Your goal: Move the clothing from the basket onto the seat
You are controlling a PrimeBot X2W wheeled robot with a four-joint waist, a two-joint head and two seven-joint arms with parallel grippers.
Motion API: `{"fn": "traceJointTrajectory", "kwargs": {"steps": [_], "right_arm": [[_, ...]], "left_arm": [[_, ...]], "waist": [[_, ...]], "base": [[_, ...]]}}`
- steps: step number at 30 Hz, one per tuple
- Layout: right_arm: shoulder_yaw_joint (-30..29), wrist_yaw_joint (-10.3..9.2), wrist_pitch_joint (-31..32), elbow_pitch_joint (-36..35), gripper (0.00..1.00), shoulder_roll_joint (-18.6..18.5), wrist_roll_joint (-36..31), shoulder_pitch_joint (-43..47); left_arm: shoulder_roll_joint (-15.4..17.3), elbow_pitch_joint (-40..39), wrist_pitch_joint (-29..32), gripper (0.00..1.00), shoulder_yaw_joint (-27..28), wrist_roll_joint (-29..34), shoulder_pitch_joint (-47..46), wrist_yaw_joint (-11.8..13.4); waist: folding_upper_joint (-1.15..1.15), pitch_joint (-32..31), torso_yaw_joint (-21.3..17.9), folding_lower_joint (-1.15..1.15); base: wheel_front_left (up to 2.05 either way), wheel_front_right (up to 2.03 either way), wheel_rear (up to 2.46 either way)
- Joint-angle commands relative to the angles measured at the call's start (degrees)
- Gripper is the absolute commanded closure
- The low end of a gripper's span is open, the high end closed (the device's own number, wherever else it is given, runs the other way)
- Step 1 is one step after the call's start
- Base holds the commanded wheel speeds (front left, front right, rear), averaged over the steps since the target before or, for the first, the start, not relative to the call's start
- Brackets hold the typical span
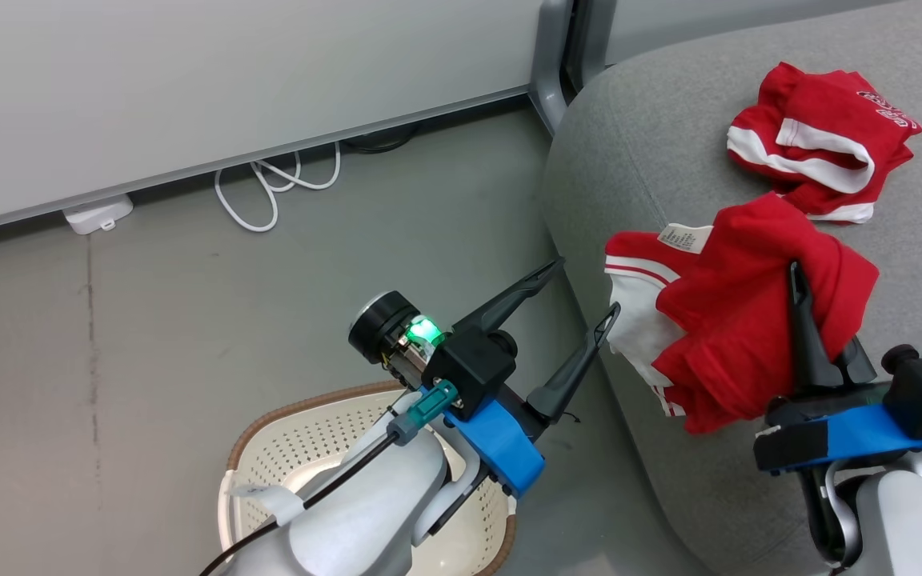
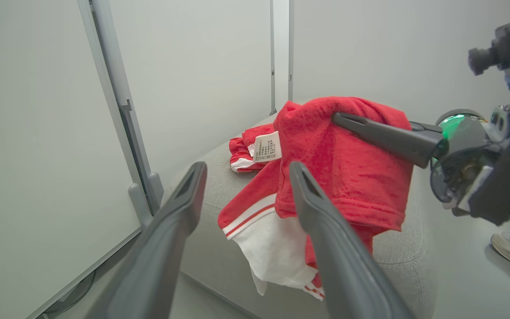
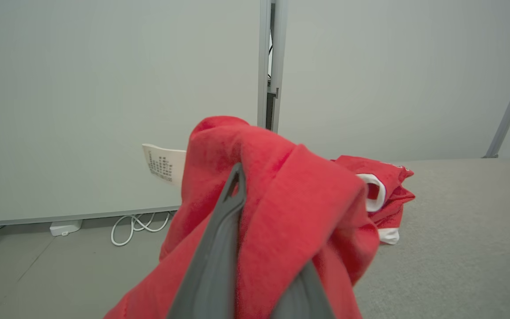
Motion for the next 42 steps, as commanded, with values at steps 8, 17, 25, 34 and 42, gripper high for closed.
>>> {"fn": "traceJointTrajectory", "kwargs": {"steps": [8, 17, 25, 34, 42], "right_arm": [[-1.39, 0.03, -0.05, -2.15, 1.00, 0.55, -0.12, 2.97], [-2.87, 0.03, -0.06, -5.91, 1.00, 0.42, 1.11, -0.29], [-7.52, 0.03, -0.04, -11.87, 1.00, -1.51, 1.13, -10.82], [-15.16, 0.03, -0.04, -11.98, 1.00, -6.63, 0.80, -27.33], [-21.85, 0.02, -0.04, -3.80, 1.00, -16.28, 0.89, -38.13]], "left_arm": [[-0.43, -0.37, -0.15, 0.00, -0.12, 1.12, 1.23, -0.42], [-0.18, -0.94, -0.15, 0.00, 1.17, 2.03, 0.91, -0.67], [0.88, -1.58, -0.12, 0.00, 1.88, 3.34, -1.47, -0.53], [2.85, -2.82, 0.53, 0.00, 1.18, 5.53, -6.49, -0.99], [3.61, -3.67, 0.44, 0.00, 0.22, 6.83, -9.69, -1.43]], "waist": [[0.00, 0.51, -1.48, 0.00], [0.00, 2.14, -1.83, 0.00], [0.00, 8.75, -1.94, 0.00], [0.00, 20.94, -1.16, 0.00], [0.00, 27.37, -0.06, 0.00]], "base": [[0.00, 0.00, 0.00], [0.00, 0.00, 0.00], [0.00, 0.00, 0.00], [0.00, 0.00, 0.00], [0.00, 0.00, 0.00]]}}
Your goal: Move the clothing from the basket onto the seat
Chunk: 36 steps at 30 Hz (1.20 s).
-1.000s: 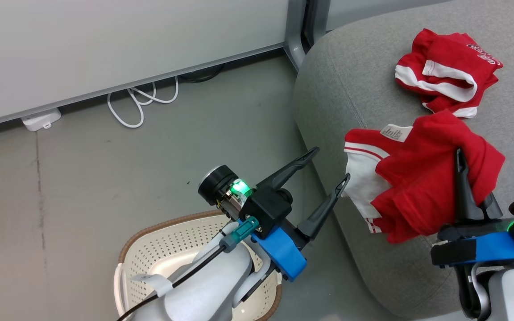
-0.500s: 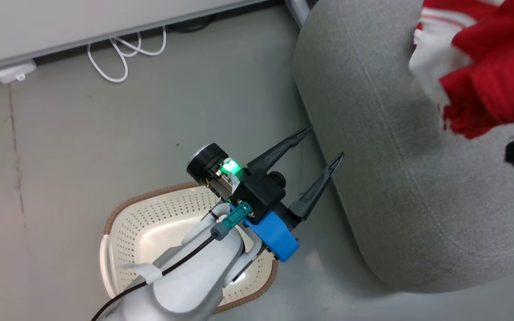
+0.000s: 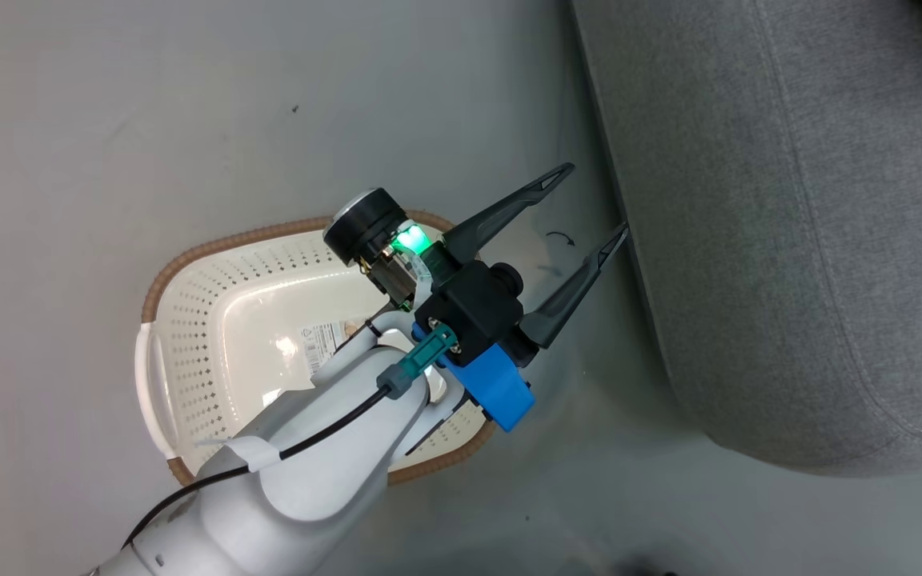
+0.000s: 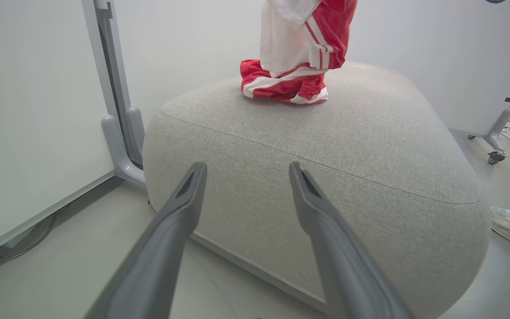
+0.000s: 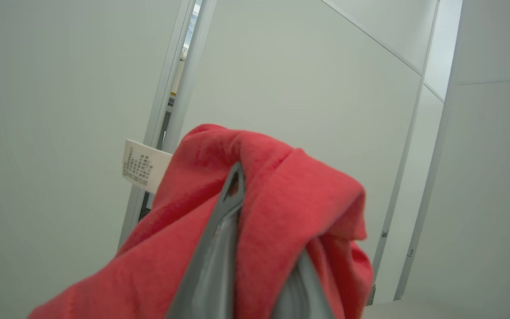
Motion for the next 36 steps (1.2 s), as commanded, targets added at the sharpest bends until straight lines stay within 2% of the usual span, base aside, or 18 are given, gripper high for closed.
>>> {"fn": "traceJointTrajectory", "kwargs": {"steps": [1, 8, 15, 23, 24, 26, 36], "right_arm": [[-0.52, 0.01, -0.04, 1.25, 1.00, -1.20, 0.21, -1.91], [-2.81, 0.02, -0.03, 13.47, 1.00, -4.48, -1.09, -5.72], [-5.12, 0.02, -0.03, 24.99, 1.00, -2.11, -3.38, -5.48], [-6.40, 0.01, -0.02, 32.36, 1.00, -0.83, -5.34, -6.57], [-6.46, 0.01, -0.03, 32.71, 0.76, -0.90, -5.52, -6.77], [-6.58, 0.01, -0.03, 33.01, 0.00, -1.26, -5.63, -6.94], [-5.57, 0.01, -0.03, 29.79, 0.00, 0.29, -5.10, 1.06]], "left_arm": [[0.43, -0.28, -0.18, 0.00, -0.05, 0.33, -1.16, -0.10], [1.22, -0.52, -0.22, 0.00, -0.25, 0.73, -2.41, -0.09], [1.60, -0.67, -0.29, 0.00, -0.85, 0.84, -2.61, -0.14], [1.72, -0.84, -0.35, 0.00, -1.13, 0.49, -3.41, -0.08], [1.69, -0.86, -0.36, 0.00, -1.17, 0.44, -3.44, 0.00], [1.72, -0.77, -0.39, 0.00, -1.21, 0.31, -3.34, 0.16], [0.95, 0.56, -0.68, 0.00, -0.98, -0.71, -1.08, 0.44]], "waist": [[0.00, 2.29, 0.59, -0.01], [0.00, 5.77, 0.52, -0.01], [0.00, 7.41, 0.92, -0.01], [0.00, 8.02, 1.46, -0.01], [0.00, 7.94, 1.50, -0.01], [0.00, 7.64, 1.50, -0.01], [0.00, 2.02, 1.42, -0.01]], "base": [[0.00, 0.00, 0.00], [0.00, 0.00, 0.00], [0.00, 0.00, 0.00], [0.00, 0.00, 0.00], [0.00, 0.00, 0.00], [0.00, 0.00, 0.00], [0.00, 0.00, 0.00]]}}
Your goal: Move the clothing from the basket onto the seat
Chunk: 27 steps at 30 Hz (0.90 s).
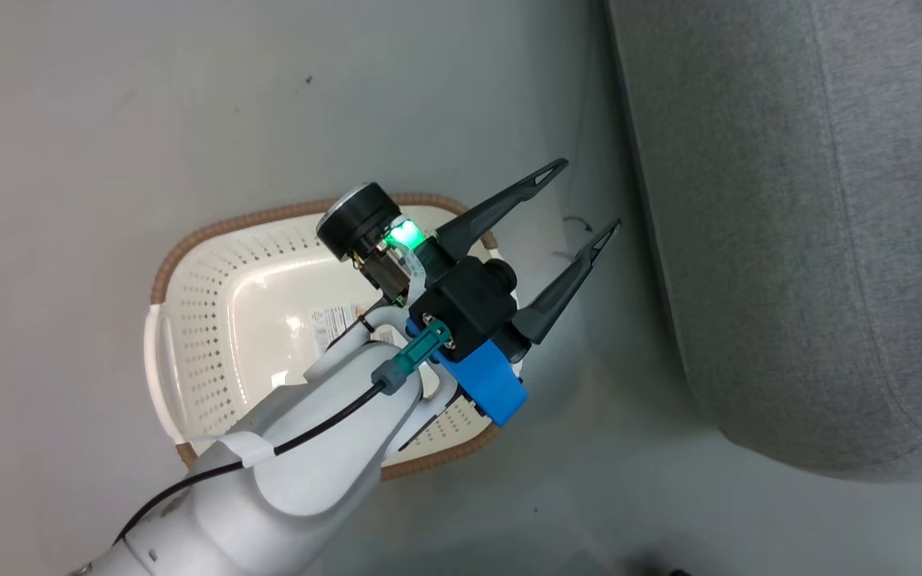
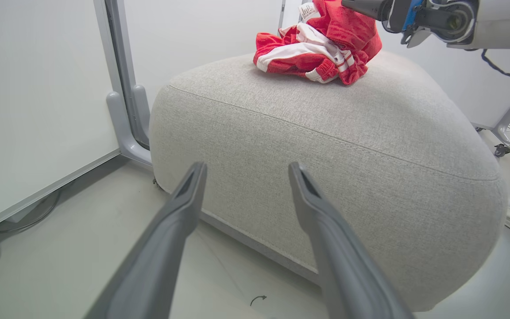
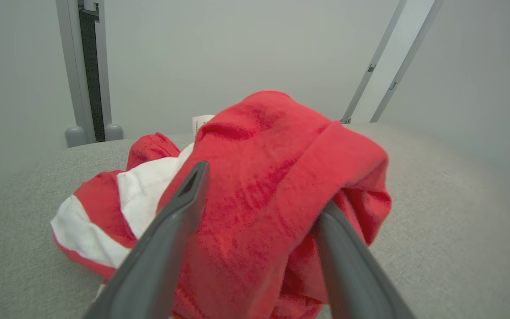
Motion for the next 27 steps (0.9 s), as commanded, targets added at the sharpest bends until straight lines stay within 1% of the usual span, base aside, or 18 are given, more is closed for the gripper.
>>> {"fn": "traceJointTrajectory", "kwargs": {"steps": [1, 8, 12, 16, 19, 26, 27], "right_arm": [[-0.30, 0.01, -0.03, -0.54, 0.00, 0.08, 0.53, 1.22], [-0.79, 0.01, -0.03, -5.92, 0.00, 3.10, 2.01, 12.09], [0.78, 0.01, -0.03, -9.87, 0.00, 5.10, 1.98, 17.21], [4.00, 0.02, -0.03, -13.88, 0.00, 6.30, 2.18, 21.17], [6.73, 0.01, -0.02, -16.78, 0.00, 6.45, 3.39, 23.24], [14.43, 0.01, -0.03, -22.97, 0.00, 8.29, 4.97, 28.07], [15.09, 0.02, -0.02, -23.48, 0.00, 8.57, 5.03, 28.71]], "left_arm": [[-0.14, 0.18, -0.32, 0.00, 0.29, -0.23, 0.55, 0.23], [-0.47, 0.06, -0.37, 0.00, 1.78, -1.13, 3.79, 0.87], [-0.16, -0.71, -0.38, 0.00, 3.95, -1.64, 6.97, 1.57], [0.20, -1.70, -0.38, 0.00, 6.80, -2.00, 10.48, 2.40], [0.23, -2.68, -0.35, 0.00, 9.43, -2.21, 13.04, 3.02], [-0.07, -5.29, -0.34, 0.00, 17.78, -2.18, 20.15, 4.56], [-0.16, -5.45, -0.35, 0.00, 18.86, -2.02, 21.10, 4.49]], "waist": [[0.00, -1.83, 0.07, 0.00], [0.00, -8.25, -0.22, 0.00], [0.00, -12.29, -0.24, 0.00], [0.00, -16.04, 0.31, 0.00], [0.00, -18.58, 1.23, 0.00], [0.00, -24.32, 4.40, 0.00], [0.00, -25.16, 5.02, 0.00]], "base": [[0.00, 0.00, 0.00], [0.00, 0.00, 0.00], [0.00, 0.00, 0.00], [0.00, 0.00, 0.00], [0.00, 0.00, 0.00], [0.00, 0.00, 0.00], [0.00, 0.00, 0.00]]}}
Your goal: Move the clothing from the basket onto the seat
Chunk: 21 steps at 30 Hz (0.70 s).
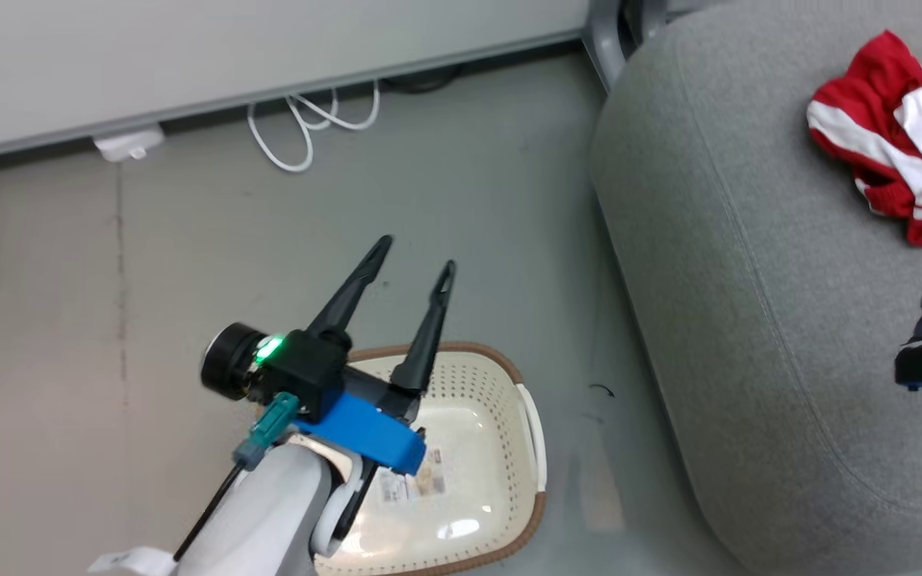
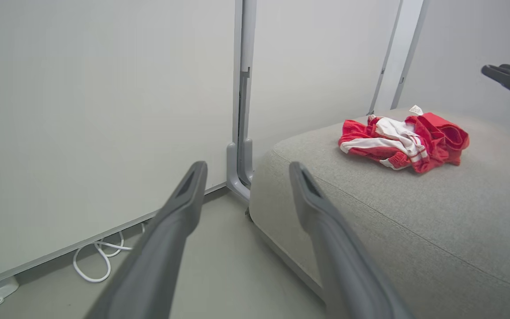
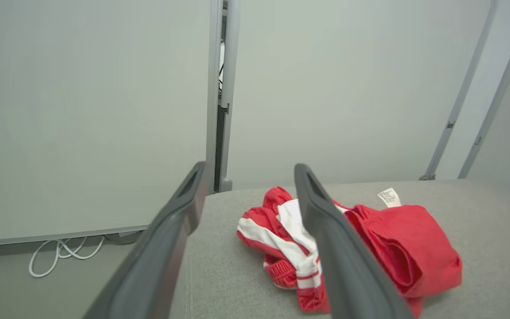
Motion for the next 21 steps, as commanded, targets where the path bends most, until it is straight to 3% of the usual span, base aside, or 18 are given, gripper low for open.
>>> {"fn": "traceJointTrajectory", "kwargs": {"steps": [1, 13, 21], "right_arm": [[0.45, 0.02, -0.03, -0.65, 0.00, 0.39, 0.33, 1.23], [8.34, 0.01, -0.03, -4.27, 0.00, 5.05, 0.32, 7.37], [11.93, 0.01, -0.03, -5.02, 0.00, 6.54, -0.17, 10.78]], "left_arm": [[-0.09, -0.42, -0.15, 0.00, 1.02, 0.22, 0.92, 0.11], [-1.85, -4.00, -0.15, 0.00, 14.84, 3.78, 9.87, 0.01], [-2.76, -3.40, -0.15, 0.00, 21.62, 5.38, 14.40, -1.38]], "waist": [[0.00, -2.51, 2.28, 0.02], [0.00, -8.34, 9.25, 0.02], [0.00, -11.67, 11.63, 0.02]], "base": [[0.00, 0.00, 0.00], [0.00, 0.00, 0.00], [0.00, 0.00, 0.00]]}}
